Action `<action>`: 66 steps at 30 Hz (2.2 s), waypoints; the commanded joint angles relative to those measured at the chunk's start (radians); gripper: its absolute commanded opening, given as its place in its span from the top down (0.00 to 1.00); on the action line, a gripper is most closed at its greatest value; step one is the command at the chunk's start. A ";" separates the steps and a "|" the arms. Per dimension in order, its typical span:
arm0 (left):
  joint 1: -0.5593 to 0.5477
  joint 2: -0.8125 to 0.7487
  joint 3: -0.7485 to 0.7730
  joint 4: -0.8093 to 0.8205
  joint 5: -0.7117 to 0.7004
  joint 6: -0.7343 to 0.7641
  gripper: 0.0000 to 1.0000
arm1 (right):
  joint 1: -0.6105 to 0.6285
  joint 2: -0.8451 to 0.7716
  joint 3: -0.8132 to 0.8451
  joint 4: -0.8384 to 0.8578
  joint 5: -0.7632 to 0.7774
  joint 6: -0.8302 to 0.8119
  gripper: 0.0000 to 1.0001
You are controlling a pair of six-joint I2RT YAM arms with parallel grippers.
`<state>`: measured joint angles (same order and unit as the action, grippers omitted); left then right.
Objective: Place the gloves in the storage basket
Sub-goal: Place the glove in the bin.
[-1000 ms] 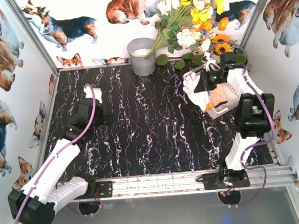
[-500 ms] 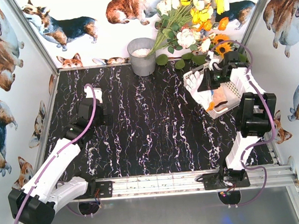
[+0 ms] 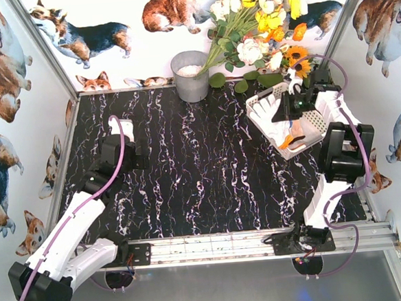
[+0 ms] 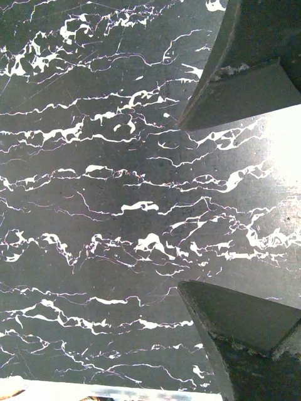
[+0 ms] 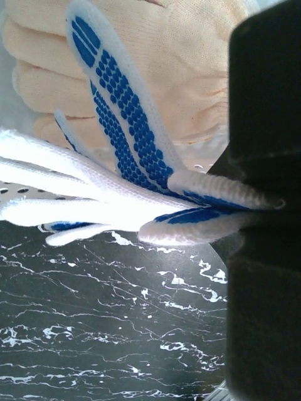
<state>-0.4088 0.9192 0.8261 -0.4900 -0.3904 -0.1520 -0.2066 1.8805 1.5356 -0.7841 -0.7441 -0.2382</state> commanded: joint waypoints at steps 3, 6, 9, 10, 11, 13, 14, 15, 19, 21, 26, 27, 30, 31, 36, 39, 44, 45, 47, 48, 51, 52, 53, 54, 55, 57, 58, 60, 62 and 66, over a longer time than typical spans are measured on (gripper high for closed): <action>0.012 -0.013 -0.004 0.026 -0.014 0.019 0.00 | -0.008 0.050 0.071 0.058 -0.026 -0.025 1.00; 0.013 -0.020 -0.006 0.026 -0.017 0.018 0.00 | -0.011 0.064 0.079 0.065 -0.025 -0.033 1.00; 0.014 -0.018 -0.007 0.029 -0.015 0.021 0.00 | -0.016 0.081 0.091 0.066 -0.019 -0.036 1.00; 0.012 -0.014 -0.006 0.028 -0.014 0.021 0.00 | -0.016 0.085 0.095 0.068 -0.017 -0.039 1.00; 0.013 -0.011 -0.005 0.026 -0.013 0.022 0.00 | -0.018 0.089 0.099 0.068 -0.015 -0.041 1.00; 0.013 -0.011 -0.005 0.027 -0.012 0.021 0.00 | -0.021 0.096 0.106 0.068 -0.011 -0.045 1.00; 0.013 -0.012 -0.005 0.027 -0.011 0.022 0.00 | -0.024 0.099 0.108 0.068 -0.012 -0.048 1.00; 0.013 -0.012 -0.006 0.028 -0.010 0.022 0.00 | -0.025 0.101 0.111 0.068 -0.012 -0.050 1.00; 0.014 -0.016 -0.007 0.030 -0.011 0.024 0.00 | -0.026 0.127 0.132 0.058 -0.008 -0.073 1.00; 0.014 -0.016 -0.007 0.031 -0.013 0.024 0.00 | -0.027 0.151 0.156 0.036 -0.009 -0.091 1.00; 0.014 -0.014 -0.008 0.033 -0.010 0.028 0.00 | -0.028 0.187 0.176 0.041 -0.008 -0.116 1.00; 0.014 -0.013 -0.009 0.033 -0.010 0.028 0.00 | -0.028 0.188 0.174 0.051 -0.007 -0.121 1.00; 0.013 -0.007 -0.007 0.032 -0.007 0.028 0.00 | -0.028 0.198 0.175 0.068 0.002 -0.134 1.00; 0.013 -0.006 -0.007 0.032 -0.006 0.028 0.00 | -0.028 0.204 0.180 0.067 0.004 -0.138 1.00; 0.014 -0.006 -0.010 0.033 -0.004 0.029 0.00 | -0.030 0.214 0.195 0.060 0.015 -0.153 1.00; 0.014 -0.003 -0.008 0.033 -0.001 0.031 0.00 | -0.032 0.210 0.198 0.060 0.020 -0.157 1.00; 0.013 -0.003 -0.010 0.033 0.008 0.032 0.00 | -0.043 0.213 0.229 0.034 0.025 -0.172 1.00; 0.014 -0.003 -0.010 0.033 0.010 0.032 0.00 | -0.044 0.213 0.229 0.033 0.030 -0.174 1.00; 0.013 -0.003 -0.010 0.034 0.010 0.032 0.00 | -0.043 0.213 0.222 0.035 0.044 -0.184 1.00; 0.014 -0.003 -0.010 0.035 0.010 0.032 0.00 | -0.044 0.214 0.219 0.038 0.053 -0.189 1.00; 0.013 -0.001 -0.010 0.034 0.011 0.032 0.00 | -0.044 0.230 0.230 0.021 0.061 -0.206 1.00; 0.013 -0.001 -0.010 0.035 0.012 0.032 0.00 | -0.044 0.236 0.234 0.015 0.064 -0.209 1.00; 0.013 -0.002 -0.010 0.034 0.012 0.032 0.00 | -0.045 0.242 0.237 0.014 0.064 -0.213 1.00; 0.014 -0.001 -0.010 0.034 0.012 0.034 0.00 | -0.044 0.246 0.239 0.014 0.066 -0.215 1.00; 0.013 0.000 -0.010 0.034 0.012 0.033 0.00 | -0.045 0.251 0.242 0.013 0.066 -0.220 1.00; 0.013 0.000 -0.011 0.034 0.012 0.032 0.00 | -0.045 0.257 0.246 0.013 0.066 -0.231 1.00; 0.014 0.000 -0.012 0.034 0.010 0.032 0.00 | -0.044 0.260 0.250 0.013 0.069 -0.233 1.00; 0.014 0.000 -0.011 0.034 0.011 0.033 0.00 | -0.045 0.268 0.256 0.013 0.067 -0.236 1.00; 0.014 0.001 -0.012 0.035 0.010 0.033 0.00 | -0.044 0.274 0.256 0.021 0.067 -0.232 1.00; 0.014 0.006 -0.013 0.036 0.010 0.033 0.00 | -0.044 0.284 0.250 0.048 0.078 -0.220 1.00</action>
<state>-0.4080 0.9173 0.8242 -0.4755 -0.3817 -0.1284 -0.2455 2.1498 1.7378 -0.7864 -0.6746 -0.4458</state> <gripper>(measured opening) 0.994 0.081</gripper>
